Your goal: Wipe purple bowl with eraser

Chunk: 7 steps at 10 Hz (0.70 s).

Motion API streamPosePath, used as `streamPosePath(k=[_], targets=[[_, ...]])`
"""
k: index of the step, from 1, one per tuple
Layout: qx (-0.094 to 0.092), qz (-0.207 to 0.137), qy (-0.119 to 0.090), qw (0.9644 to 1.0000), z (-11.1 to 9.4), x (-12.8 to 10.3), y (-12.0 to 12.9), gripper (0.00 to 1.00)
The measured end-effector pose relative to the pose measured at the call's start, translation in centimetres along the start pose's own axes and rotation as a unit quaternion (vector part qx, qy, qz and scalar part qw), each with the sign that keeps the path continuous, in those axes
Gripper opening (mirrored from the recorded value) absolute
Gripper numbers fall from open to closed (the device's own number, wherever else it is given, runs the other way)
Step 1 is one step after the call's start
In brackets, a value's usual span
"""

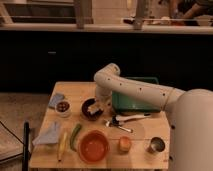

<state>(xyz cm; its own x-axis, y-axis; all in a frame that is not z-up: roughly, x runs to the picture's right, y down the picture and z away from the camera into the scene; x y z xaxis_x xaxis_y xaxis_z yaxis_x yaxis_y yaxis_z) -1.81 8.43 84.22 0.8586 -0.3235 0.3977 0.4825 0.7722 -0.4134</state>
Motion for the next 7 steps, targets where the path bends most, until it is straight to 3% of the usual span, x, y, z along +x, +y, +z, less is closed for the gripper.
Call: streamPosePath(k=[2, 4, 7], targets=[[0.008, -0.002, 0.005, 1.0, -0.6, 0.1, -1.6, 0.0], [0.008, -0.017, 0.007, 0.9998, -0.6, -0.6, -4.1, 0.0], [0.006, -0.035, 0.006, 0.9994, -0.5, -1.5, -5.9, 0.0]])
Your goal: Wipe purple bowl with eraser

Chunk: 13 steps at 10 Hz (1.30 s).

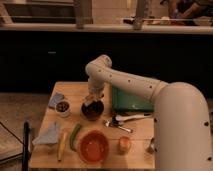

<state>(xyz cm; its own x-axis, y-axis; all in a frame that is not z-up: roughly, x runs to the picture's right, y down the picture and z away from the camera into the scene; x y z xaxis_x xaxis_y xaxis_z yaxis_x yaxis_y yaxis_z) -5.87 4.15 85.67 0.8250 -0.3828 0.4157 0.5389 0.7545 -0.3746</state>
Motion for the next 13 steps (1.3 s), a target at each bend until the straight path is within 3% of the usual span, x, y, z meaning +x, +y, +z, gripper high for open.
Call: streamPosePath(k=[3, 7, 9, 13], targets=[[0.002, -0.039, -0.031, 0.9987, -0.2, -3.2, -0.2, 0.0], [-0.007, -0.055, -0.073, 0.9958, -0.5, -5.5, 3.2, 0.0], [-0.013, -0.044, -0.077, 0.9959, -0.5, -4.6, 4.6, 0.0], [-0.023, 0.006, -0.065, 0.9976, -1.3, -0.2, 7.4, 0.0]])
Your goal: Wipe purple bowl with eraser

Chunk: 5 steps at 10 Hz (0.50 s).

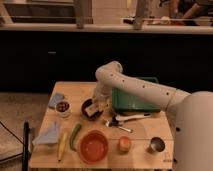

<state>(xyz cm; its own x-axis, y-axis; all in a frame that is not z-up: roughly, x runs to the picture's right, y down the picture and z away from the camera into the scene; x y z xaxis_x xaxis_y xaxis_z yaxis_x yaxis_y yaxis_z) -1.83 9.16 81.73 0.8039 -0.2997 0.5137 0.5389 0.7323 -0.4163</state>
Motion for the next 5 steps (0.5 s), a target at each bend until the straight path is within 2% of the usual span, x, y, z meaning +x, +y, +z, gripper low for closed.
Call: streamPosePath(k=[2, 5], targets=[[0.0, 0.014, 0.007, 0.9999, -0.3, 1.0, 0.0, 0.0], [0.007, 0.024, 0.022, 0.9995, -0.5, 2.4, -1.8, 0.0]])
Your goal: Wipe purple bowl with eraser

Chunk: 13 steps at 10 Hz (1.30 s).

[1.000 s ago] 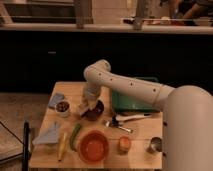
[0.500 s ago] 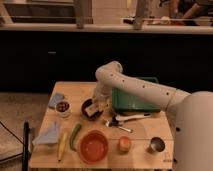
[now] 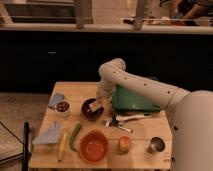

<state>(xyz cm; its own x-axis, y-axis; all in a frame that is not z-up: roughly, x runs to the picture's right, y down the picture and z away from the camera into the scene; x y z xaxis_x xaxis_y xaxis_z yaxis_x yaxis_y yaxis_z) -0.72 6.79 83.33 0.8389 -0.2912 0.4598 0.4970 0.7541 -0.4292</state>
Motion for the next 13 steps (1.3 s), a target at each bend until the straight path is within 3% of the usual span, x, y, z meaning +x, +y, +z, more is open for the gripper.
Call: streamPosePath(k=[4, 8, 13], targets=[[0.008, -0.009, 0.009, 0.9999, 0.4, -0.5, -3.1, 0.0], [0.006, -0.041, 0.003, 0.9991, 1.3, -3.3, -5.0, 0.0], [-0.003, -0.088, -0.02, 0.9959, 1.9, -6.7, -4.0, 0.0]])
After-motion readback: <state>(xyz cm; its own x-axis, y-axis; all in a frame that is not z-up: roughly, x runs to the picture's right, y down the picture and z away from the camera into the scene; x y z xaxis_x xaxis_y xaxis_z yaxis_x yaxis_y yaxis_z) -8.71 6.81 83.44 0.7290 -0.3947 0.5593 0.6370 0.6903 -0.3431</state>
